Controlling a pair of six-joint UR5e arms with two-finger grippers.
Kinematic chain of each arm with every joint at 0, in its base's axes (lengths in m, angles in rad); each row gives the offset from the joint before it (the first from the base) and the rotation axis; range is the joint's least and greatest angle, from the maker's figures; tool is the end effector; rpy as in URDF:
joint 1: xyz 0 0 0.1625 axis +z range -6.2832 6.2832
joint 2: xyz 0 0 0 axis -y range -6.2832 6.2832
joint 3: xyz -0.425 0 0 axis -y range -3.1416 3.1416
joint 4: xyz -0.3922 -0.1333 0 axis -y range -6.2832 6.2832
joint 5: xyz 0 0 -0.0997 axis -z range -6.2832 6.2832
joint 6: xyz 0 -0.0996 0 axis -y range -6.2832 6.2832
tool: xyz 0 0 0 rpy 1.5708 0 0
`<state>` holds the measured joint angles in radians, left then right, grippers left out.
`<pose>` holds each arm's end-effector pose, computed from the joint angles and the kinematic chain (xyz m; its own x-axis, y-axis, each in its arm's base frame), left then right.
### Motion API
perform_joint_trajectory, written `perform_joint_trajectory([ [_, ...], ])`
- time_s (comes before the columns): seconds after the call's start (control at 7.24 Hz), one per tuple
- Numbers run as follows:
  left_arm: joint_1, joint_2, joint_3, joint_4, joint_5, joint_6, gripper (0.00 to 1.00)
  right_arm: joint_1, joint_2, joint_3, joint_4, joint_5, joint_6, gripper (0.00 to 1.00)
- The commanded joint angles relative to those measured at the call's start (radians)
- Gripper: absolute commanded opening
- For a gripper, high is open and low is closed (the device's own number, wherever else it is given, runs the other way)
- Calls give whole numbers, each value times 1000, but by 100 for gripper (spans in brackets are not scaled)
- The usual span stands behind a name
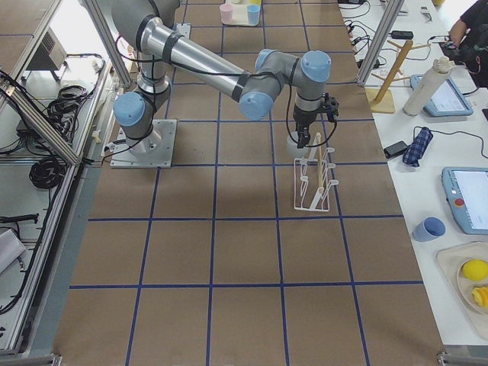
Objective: Transfer IKEA cup to right arm and place on rack
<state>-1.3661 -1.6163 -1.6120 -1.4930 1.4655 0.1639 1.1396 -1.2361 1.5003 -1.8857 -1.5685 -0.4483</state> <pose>-0.0373 -0.5275 0.4532 -0.9936 -0.0406 0.1051 -0.0417 0.9991 -0.0084 -0.1390 -0.6216 0.3671 -0.9997 -0.0167 0.0199 -0.0176 0.9988 -0.0467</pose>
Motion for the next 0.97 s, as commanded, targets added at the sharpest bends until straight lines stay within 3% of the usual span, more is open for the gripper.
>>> perform_joint_trajectory([
  [0.0, -112, 41, 105, -105, 122, -131, 100, 6, 36, 0, -48, 1, 2, 36],
  [0.14, -161, 47, 116, -108, 118, -186, 100, 6, 53, -2, -52, 7, 8, 78],
  [0.28, -221, 47, 112, -96, 121, -213, 100, 6, 53, -3, -44, 5, 3, 100],
  [0.55, -274, 46, 106, -92, 121, -221, 100, 60, 6, -14, 11, -8, 14, 100],
  [0.83, -277, 45, 115, -90, 121, -221, 100, 139, -125, -15, 124, -10, 51, 100],
])
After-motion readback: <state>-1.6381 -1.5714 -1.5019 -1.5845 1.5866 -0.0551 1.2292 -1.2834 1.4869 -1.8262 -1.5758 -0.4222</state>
